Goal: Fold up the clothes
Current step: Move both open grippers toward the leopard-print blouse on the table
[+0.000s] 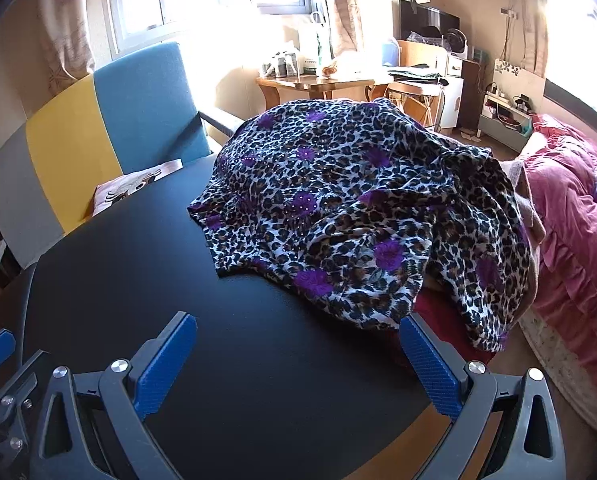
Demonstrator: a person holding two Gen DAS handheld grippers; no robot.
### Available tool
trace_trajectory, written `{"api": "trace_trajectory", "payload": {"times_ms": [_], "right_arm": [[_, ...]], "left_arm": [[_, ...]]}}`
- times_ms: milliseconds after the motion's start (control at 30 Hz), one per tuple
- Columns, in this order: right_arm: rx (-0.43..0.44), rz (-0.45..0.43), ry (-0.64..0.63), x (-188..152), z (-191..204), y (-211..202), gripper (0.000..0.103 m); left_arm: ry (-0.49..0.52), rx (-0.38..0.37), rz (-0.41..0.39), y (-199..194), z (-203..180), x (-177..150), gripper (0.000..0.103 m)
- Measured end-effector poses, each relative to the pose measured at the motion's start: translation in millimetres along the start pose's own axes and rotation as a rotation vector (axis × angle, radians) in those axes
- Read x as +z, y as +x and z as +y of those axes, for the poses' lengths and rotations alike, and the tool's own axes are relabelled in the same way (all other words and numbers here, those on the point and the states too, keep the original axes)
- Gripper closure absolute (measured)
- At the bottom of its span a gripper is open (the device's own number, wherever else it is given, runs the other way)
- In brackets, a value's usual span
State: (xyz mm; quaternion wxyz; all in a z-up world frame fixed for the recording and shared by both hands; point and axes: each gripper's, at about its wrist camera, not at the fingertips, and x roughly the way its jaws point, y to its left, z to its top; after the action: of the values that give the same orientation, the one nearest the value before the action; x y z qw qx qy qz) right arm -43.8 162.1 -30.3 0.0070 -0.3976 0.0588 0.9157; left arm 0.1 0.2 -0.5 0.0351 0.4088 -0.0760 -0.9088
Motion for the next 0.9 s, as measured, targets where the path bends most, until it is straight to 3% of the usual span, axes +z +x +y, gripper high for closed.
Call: {"api": "trace_trajectory", "payload": {"times_ms": [267,400,533,900], "right_arm": [[0.021,0.004,0.002,-11.2,-9.8,0.6,0.001],[0.063,0.01,-0.01,-17.5,-13.7,2.6,0.0],[0.021,0.027,-0.011,-22.8,-27.7,8.4,0.0],[-0.007,0.044,-0.028,-31.1,-40.9,18.9,0.0]], "left_arm": [[0.012,-0.014,0.031,11.3,-14.3,-16.0,0.049],[0.022,-0.039,0.125,35.9,-2.7,-35.8,0.049],[-0.006,-0.026,0.209,58.9,7.9,-56.4,0.049],[-0.05,-0.028,0.26,76.1,26.8,-84.7,0.048]]}}
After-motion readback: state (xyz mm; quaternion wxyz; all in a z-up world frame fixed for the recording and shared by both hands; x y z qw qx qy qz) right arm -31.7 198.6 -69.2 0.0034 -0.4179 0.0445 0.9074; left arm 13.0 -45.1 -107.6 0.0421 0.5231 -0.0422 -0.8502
